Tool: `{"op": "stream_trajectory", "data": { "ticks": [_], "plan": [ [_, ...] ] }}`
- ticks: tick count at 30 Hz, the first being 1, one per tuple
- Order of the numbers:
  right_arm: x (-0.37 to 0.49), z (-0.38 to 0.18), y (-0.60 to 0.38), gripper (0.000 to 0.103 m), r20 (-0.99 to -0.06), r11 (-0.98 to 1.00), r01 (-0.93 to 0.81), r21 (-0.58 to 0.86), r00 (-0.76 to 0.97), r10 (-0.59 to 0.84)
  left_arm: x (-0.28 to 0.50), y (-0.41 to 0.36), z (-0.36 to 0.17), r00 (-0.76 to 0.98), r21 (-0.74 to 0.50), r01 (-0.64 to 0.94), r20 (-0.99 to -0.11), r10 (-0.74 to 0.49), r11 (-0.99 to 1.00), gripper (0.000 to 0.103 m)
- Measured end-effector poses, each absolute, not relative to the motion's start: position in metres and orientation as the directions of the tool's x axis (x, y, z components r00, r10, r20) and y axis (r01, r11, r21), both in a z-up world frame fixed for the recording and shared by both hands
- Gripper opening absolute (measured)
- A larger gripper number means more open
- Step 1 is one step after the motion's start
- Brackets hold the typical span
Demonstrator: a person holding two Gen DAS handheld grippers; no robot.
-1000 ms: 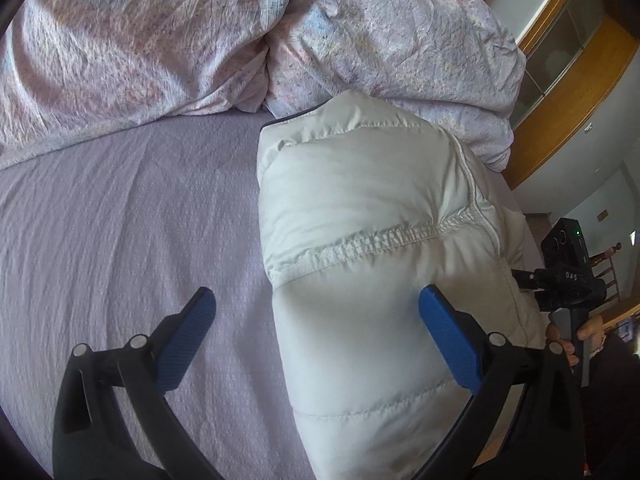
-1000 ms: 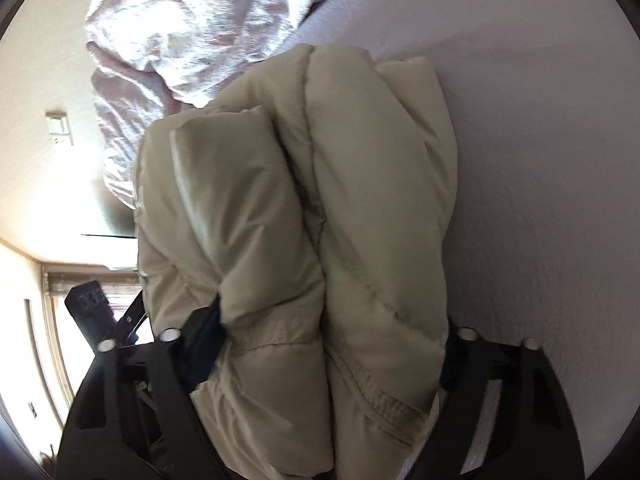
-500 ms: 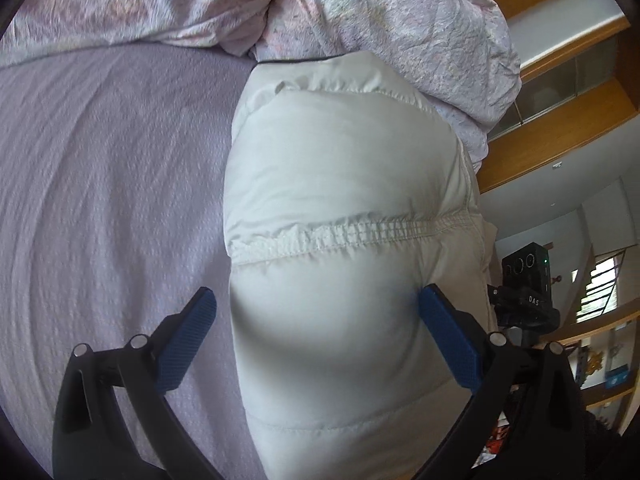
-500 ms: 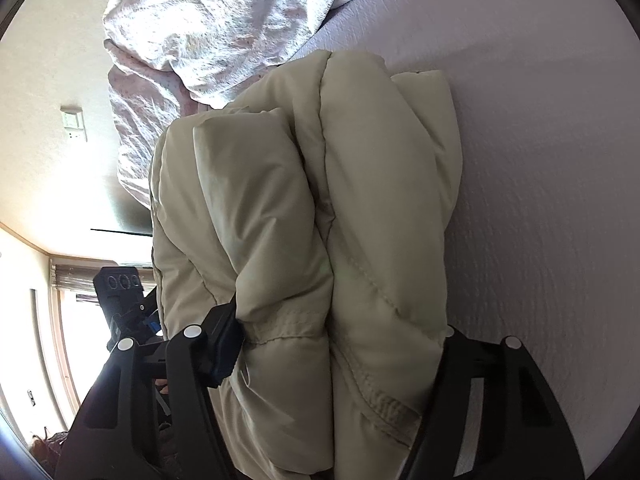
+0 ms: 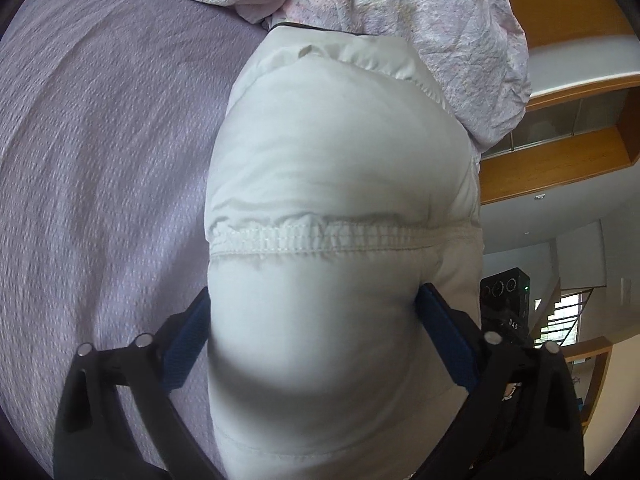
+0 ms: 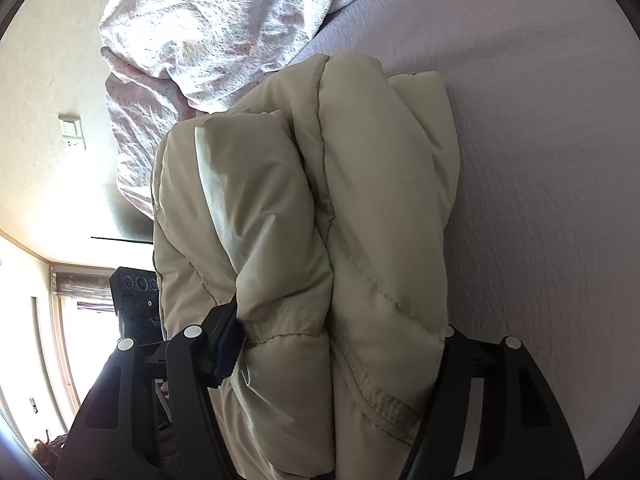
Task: Fold large clothes
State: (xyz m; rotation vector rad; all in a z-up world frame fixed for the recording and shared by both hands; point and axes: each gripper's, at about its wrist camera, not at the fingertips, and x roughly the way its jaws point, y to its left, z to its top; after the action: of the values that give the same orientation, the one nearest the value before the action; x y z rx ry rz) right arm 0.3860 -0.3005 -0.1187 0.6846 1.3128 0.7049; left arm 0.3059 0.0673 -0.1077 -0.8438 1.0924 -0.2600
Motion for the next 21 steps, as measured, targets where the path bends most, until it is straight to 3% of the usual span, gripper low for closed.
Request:
{"op": "stream_trajectory", "data": {
  "ticks": [8,21],
  "plan": [
    [0.391,-0.112,-0.283,0.06,-0.573,0.584,-0.102,0.805,0.119,0.811,0.308,0.093,-0.094,0.506,-0.729,-0.221,-0.653,-0.563,0.647,0.075],
    [0.414,-0.085,-0.212,0.054,-0.445,0.458,-0.22,0.861,0.11,0.889,0.312,0.166,-0.051,0.603,-0.7,-0.247,-0.652,-0.459,0.67,0.07]
  ]
}}
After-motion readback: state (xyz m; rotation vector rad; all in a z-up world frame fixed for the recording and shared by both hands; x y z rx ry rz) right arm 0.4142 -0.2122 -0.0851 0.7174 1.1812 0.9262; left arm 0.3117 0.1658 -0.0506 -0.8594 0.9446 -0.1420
